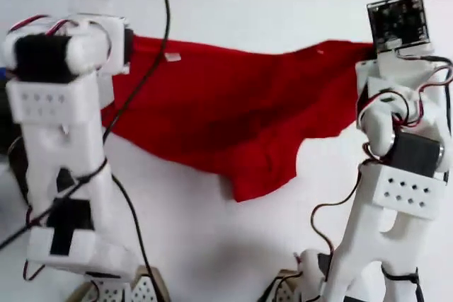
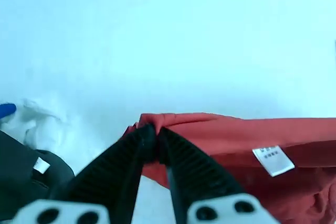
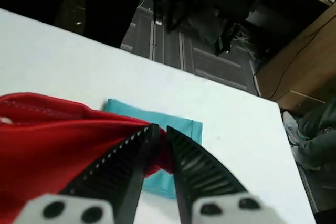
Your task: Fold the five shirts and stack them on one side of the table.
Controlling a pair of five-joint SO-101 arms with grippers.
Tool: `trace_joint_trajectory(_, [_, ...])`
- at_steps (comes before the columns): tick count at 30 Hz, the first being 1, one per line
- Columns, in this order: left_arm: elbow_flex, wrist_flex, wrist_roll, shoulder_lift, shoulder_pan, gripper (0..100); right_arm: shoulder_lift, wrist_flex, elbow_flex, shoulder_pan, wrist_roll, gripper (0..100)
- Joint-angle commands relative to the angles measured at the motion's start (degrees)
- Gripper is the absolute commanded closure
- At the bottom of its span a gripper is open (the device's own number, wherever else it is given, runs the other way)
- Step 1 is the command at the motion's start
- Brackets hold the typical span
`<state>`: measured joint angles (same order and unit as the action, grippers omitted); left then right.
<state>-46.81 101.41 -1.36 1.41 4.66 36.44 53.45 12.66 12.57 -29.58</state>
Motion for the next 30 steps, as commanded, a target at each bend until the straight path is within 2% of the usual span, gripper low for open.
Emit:
trace_joint_trajectory(1, [-0.1, 1.0, -0.2, 6.1, 1.0, 98, 2.3, 3.7, -8.4, 0.0, 0.4, 98.1])
trace_joint_trajectory(8, [-0.1, 1.0, 3.4, 15.3, 1.2, 98, 2.3, 11.6, -24.7, 0.0, 0.4, 98.1])
trace_joint_trajectory(14, [0.0, 1.0, 3.4, 20.9, 1.2, 98, 1.9, 13.1, -36.5, 0.0, 0.0, 98.1])
trace_joint_trajectory(30, [-0.7, 1.0, 3.2, 22.9, 1.2, 98, 9.1, 16.4, -44.0, 0.0, -0.1, 98.1])
